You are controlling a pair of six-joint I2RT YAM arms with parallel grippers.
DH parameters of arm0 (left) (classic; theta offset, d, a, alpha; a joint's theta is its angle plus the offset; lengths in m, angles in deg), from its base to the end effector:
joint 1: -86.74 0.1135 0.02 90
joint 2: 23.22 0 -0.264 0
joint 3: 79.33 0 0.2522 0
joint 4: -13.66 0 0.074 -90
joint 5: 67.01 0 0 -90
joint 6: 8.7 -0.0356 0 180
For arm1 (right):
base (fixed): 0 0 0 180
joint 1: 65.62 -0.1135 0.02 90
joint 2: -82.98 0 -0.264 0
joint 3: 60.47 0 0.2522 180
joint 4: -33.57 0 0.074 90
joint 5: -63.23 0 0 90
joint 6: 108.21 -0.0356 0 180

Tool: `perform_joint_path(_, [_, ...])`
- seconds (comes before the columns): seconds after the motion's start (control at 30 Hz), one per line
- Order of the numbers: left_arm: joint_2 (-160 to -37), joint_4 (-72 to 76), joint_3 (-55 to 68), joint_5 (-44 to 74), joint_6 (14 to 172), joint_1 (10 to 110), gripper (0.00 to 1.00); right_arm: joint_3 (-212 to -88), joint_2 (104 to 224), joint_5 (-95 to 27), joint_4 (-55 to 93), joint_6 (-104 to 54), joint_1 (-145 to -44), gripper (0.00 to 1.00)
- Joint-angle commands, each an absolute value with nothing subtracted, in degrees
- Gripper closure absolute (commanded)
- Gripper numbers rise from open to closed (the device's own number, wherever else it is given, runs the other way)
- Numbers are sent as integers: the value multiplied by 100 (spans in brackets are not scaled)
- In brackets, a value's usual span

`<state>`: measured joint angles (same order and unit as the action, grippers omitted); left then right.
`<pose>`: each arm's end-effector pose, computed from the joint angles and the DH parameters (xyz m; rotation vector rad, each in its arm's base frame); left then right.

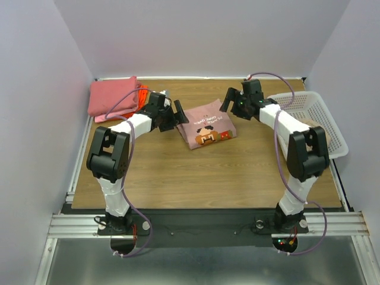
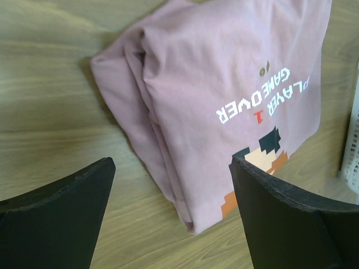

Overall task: Fold and stack the t-shirts
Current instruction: Fold the tshirt, then neatly place the folded tshirt to the corner

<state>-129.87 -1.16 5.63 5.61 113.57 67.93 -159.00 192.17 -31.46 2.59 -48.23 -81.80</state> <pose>0.3911 -0.1444 0.2090 -0.0934 2.2990 -0.8148 0.4183 0.1244 0.2434 0.2400 2.3358 0.5020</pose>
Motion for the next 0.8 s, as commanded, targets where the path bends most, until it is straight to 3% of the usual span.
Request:
perform_joint_path(0.0, [-12983, 235, 448, 637, 11513, 6644, 3, -15002, 18022, -3179, 399, -4853, -8153, 0])
perform_joint_path(0.23, [-13422, 288, 562, 1104, 11690, 6582, 3, -13454, 16518, -2897, 390, -4967, -8153, 0])
perform_joint_path(0.47, [-13914, 157, 905, 1104, 11540, 6354, 16, -12241, 15286, -2599, 372, -5257, -8153, 0])
perform_joint_path(0.57, [-14178, -2, 1098, 1166, 11426, 6231, 26, -11748, 14978, -2247, 372, -5424, -8153, 0])
perform_joint_path(0.67, [-14328, -274, 1230, 1322, 11364, 6134, 46, -11555, 14837, -2203, 372, -5398, -8153, 0])
perform_joint_path(0.7, [-14354, -413, 1283, 1419, 11338, 6134, 58, -11537, 14802, -2185, 372, -5381, -8153, 0])
perform_joint_path(0.77, [-14372, -616, 1432, 1848, 11207, 6134, 72, -11519, 14741, -2142, 372, -5354, -8153, 0])
